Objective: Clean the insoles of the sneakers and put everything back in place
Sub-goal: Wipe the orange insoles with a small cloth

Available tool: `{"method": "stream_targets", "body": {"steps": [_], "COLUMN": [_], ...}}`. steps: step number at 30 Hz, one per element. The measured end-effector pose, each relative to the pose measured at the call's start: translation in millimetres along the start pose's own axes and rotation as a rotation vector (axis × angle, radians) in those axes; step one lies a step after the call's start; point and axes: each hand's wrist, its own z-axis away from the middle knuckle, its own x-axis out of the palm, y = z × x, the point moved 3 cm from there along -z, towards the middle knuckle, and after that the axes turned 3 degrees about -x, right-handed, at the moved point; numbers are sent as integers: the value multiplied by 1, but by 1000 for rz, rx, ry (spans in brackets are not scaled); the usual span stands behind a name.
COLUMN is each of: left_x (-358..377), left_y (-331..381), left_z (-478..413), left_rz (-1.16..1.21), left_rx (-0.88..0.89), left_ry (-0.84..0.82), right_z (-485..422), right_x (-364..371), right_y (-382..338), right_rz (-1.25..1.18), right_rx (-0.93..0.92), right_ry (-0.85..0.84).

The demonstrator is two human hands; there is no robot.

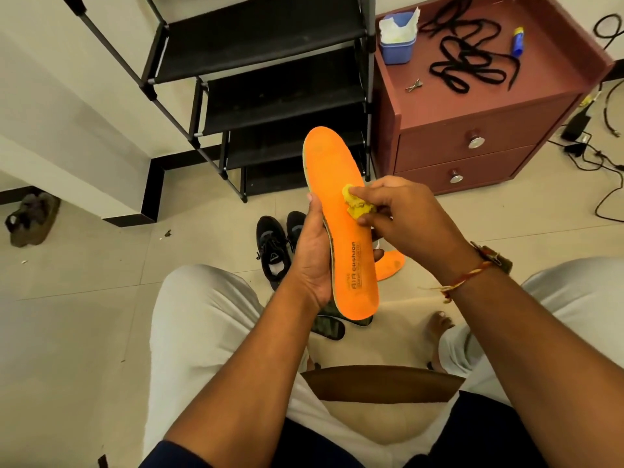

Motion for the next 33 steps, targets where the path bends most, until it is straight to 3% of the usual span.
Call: {"method": "stream_targets", "body": {"steps": [4, 10, 24, 33], "left_x": [3, 5, -22, -11], "left_y": [1, -3, 37, 28], "left_z": [0, -3, -10, -7], "left_rz": [-44, 27, 264, 230], "left_rx": [-22, -59, 151, 197], "left_ry": [-34, -88, -43, -21], "right_z": [-2, -2, 32, 14], "right_x": [-5, -12, 35, 27], "right_y": [10, 5, -54, -40], "right_rz": [-64, 45, 5, 97], "right_rx": [1, -89, -364, -241], "right_ry": [38, 153, -114, 101]}}
